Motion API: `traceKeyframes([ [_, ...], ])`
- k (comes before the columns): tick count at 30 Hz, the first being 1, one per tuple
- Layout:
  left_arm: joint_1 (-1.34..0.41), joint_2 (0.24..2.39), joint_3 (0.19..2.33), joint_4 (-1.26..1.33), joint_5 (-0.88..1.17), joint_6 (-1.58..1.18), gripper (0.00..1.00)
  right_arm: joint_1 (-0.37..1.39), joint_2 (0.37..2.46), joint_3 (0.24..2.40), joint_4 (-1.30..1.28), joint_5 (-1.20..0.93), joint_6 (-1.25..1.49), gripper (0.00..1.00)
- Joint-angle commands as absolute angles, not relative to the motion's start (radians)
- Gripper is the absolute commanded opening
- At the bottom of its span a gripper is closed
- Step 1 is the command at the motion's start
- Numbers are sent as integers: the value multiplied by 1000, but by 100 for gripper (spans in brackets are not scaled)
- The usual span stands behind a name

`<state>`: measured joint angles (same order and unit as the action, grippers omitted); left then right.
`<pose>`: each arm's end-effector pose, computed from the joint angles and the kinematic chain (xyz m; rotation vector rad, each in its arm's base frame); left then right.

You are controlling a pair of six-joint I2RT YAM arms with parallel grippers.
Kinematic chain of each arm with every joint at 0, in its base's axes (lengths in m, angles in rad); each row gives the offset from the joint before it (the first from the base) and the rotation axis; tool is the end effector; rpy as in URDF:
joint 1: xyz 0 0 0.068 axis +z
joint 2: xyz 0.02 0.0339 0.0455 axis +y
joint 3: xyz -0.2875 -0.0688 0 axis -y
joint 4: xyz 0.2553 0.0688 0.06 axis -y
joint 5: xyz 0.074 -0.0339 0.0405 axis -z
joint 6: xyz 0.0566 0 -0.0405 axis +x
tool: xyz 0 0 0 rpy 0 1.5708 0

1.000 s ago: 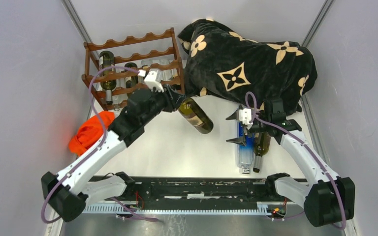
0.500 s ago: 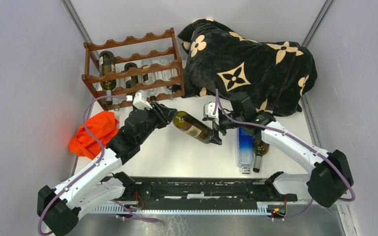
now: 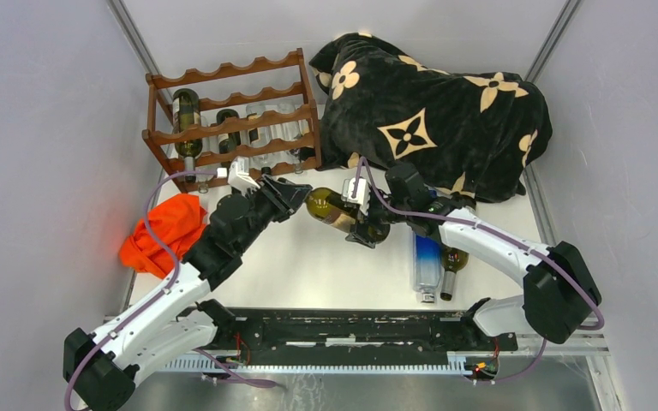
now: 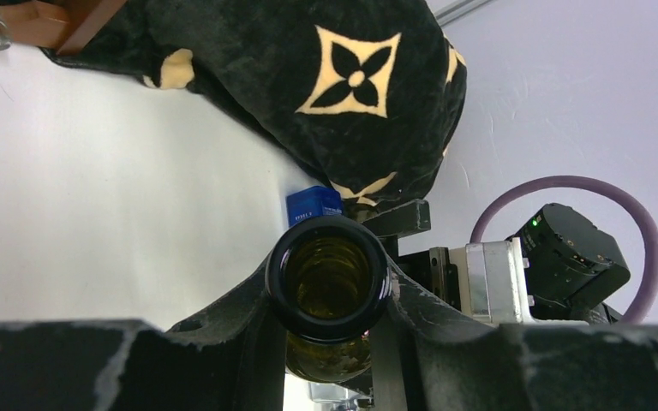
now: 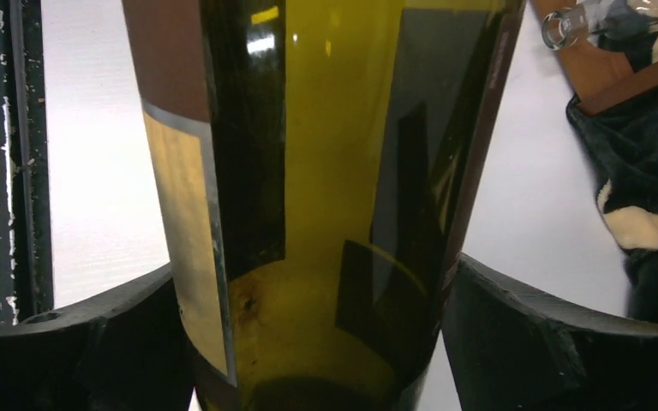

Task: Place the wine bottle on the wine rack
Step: Pick up the wine bottle from the center of the board.

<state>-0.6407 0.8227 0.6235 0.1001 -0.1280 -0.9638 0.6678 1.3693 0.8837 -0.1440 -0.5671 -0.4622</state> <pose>0.1775 -0.1234 0.3197 -0.3903 1.7492 -1.0851 0.2282 0.2187 0.2574 -1.4251 1.6508 0.7379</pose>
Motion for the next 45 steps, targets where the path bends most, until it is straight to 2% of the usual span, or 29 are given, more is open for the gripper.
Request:
traceKeyframes([
  [1, -638, 798, 645, 328, -79, -1085, 2, 680, 1355, 882, -115, -593, -518, 92],
  [3, -638, 803, 648, 333, -64, -1088, 2, 680, 1343, 881, -137, -619, -563, 81],
  [4, -638, 807, 650, 333, -54, -1086, 2, 679, 1337, 879, -145, -626, -581, 69],
  [7, -639, 821, 652, 331, -25, -1075, 3, 677, 1306, 873, -173, -636, -627, 21],
  [8, -638, 825, 654, 325, -14, -1070, 5, 672, 1293, 869, -181, -644, -641, 13],
  [9, -638, 832, 657, 311, -7, -1069, 15, 660, 1282, 864, -188, -661, -652, 4],
  [10, -638, 838, 666, 282, -5, -1067, 26, 645, 1271, 859, -194, -682, -657, 0],
  [16, -638, 875, 706, 154, 96, -970, 83, 543, 1195, 801, -208, -792, -712, 0],
  [18, -639, 884, 739, 58, 96, -913, 92, 522, 1172, 781, -218, -802, -744, 0],
  [25, -638, 885, 871, -286, 52, -662, 96, 472, 1103, 777, -348, -752, -963, 0],
  [29, -637, 879, 909, -375, 114, -568, 98, 472, 1081, 814, -491, -687, -1184, 0],
  [35, -637, 936, 880, -314, 374, -566, 99, 472, 1069, 888, -644, -626, -1441, 0],
  [40, -639, 1041, 787, -69, 676, -688, 99, 482, 1093, 961, -676, -611, -1502, 0],
  [45, -654, 1111, 758, 31, 754, -694, 99, 503, 1115, 1020, -703, -565, -1531, 0],
])
